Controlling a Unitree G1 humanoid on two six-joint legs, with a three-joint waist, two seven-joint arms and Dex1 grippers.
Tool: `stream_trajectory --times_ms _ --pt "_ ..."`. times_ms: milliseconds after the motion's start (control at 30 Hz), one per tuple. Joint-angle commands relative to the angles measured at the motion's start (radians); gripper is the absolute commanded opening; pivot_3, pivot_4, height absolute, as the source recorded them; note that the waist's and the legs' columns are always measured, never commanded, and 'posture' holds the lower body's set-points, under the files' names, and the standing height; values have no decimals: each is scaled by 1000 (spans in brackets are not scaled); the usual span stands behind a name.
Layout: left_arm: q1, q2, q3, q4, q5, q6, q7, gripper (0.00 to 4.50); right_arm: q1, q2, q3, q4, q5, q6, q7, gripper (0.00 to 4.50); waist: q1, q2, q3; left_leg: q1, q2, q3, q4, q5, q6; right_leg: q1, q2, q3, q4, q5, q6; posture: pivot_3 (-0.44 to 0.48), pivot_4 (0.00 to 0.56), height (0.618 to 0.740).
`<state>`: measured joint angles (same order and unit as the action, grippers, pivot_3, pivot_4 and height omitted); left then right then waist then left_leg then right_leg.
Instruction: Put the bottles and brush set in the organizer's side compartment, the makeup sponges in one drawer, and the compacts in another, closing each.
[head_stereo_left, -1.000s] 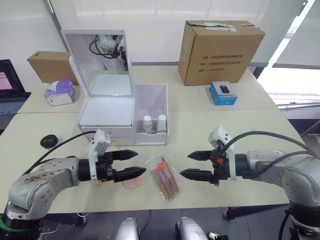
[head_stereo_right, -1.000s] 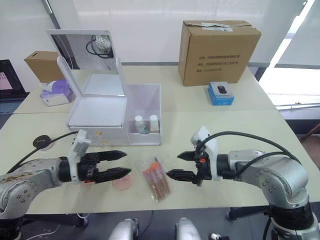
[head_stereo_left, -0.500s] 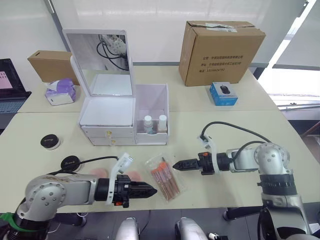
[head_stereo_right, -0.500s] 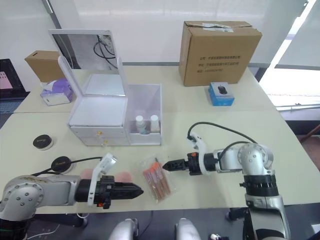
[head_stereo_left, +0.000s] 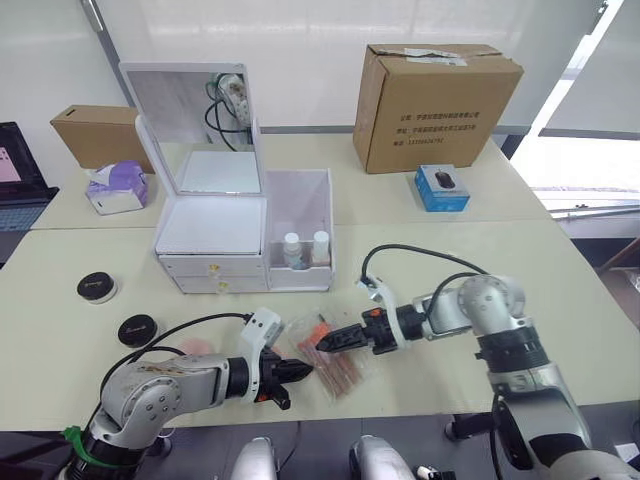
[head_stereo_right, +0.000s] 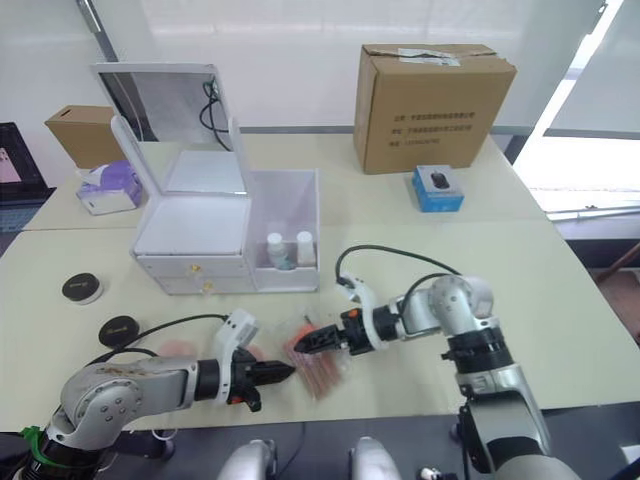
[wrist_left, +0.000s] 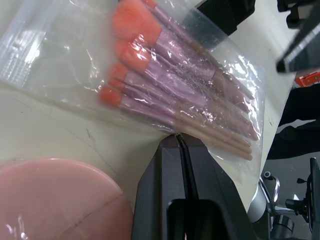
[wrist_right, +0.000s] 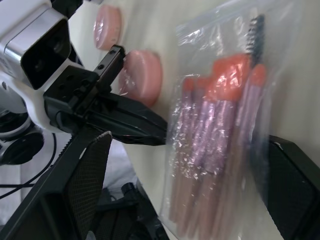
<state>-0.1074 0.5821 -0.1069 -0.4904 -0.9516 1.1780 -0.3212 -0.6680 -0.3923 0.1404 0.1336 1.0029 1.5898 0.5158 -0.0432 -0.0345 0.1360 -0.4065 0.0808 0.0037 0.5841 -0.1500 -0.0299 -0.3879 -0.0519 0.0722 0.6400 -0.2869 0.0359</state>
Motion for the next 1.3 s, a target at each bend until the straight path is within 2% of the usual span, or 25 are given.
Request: stream_trajectory --times_ms 33,67,167,467,533,667,767,833,933,1033,1100,1133,1200,1300 --pt "-7 -26 -6 -5 25 21 27 27 -5 15 61 60 -57 -22 63 4500 0 0 0 0 0 0 0 0 0 0 0 0 0 0 0 0 150 738" --pt "-8 -32 -3 -7 27 26 32 27 -9 11 72 68 -69 -27 83 4500 0 0 0 0 0 0 0 0 0 0 0 0 0 0 0 0 150 738" --pt "-9 -39 7 -12 32 39 38 0 -19 8 81 90 -97 -33 129 3856 0 1 -1 0 0 0 0 0 0 0 0 0 0 0 0 0 150 738" --pt "-13 -78 27 -12 32 61 44 0 7 -24 93 77 -183 -67 198 860 3 1 -1 -1 0 0 2 0 0 0 0 0 0 0 0 0 150 738" --pt "-18 -78 24 -13 38 62 40 0 25 -73 135 -12 -209 -102 214 193 5 1 -1 -1 0 0 2 0 0 0 0 0 0 0 0 0 150 738" --pt "-24 -78 19 -18 50 59 33 0 52 -102 51 -190 -198 -162 199 124 7 2 0 -4 -1 -1 3 -1 -1 -1 -1 0 -1 -1 0 0 150 738" --pt "-23 -73 27 -28 65 43 28 0 78 -211 22 -404 -170 -221 263 124 8 4 1 -6 -1 -1 3 -1 -1 -2 -1 0 -1 -1 0 0 150 738" --pt "-29 -55 38 -33 61 44 9 0 68 -256 -47 -489 -138 -261 295 124 8 4 1 -7 -2 -1 3 -1 -1 -3 -1 0 -1 -1 0 0 150 738" --pt "-53 -51 68 -60 37 31 -9 0 62 -224 -213 -518 -118 -473 344 124 2 2 2 -6 -2 -2 3 -2 -2 -3 0 0 -3 -1 0 0 150 738" --pt "-81 -56 96 -120 29 -25 -31 0 -39 -204 -249 -439 -191 -679 401 124 0 4 4 -6 -2 -4 3 -2 -3 -3 1 0 -3 0 1 0 150 738" --pt "-86 -47 112 -177 65 -96 -44 0 -143 -190 -219 -342 -257 -805 453 124 1 4 4 -6 -2 -4 2 -1 -2 -2 1 0 -6 1 2 0 150 738" --pt "-84 -42 120 -215 80 -141 -59 0 -195 -170 -191 -280 -327 -936 484 124 0 4 4 -6 -2 -4 2 -1 -1 -2 1 0 -8 1 2 0 150 738" --pt "-76 -53 168 -236 34 -158 -58 0 -284 -146 -99 -120 -487 -1165 544 124 -6 5 5 -6 -2 -4 1 -1 -1 -1 1 1 -10 3 1 0 150 738" --pt "-54 -78 206 -233 40 -262 -96 0 -432 -62 -14 241 -663 -1422 557 124 -6 5 5 -4 -2 -4 0 -1 -1 0 1 1 -11 5 5 0 150 738"
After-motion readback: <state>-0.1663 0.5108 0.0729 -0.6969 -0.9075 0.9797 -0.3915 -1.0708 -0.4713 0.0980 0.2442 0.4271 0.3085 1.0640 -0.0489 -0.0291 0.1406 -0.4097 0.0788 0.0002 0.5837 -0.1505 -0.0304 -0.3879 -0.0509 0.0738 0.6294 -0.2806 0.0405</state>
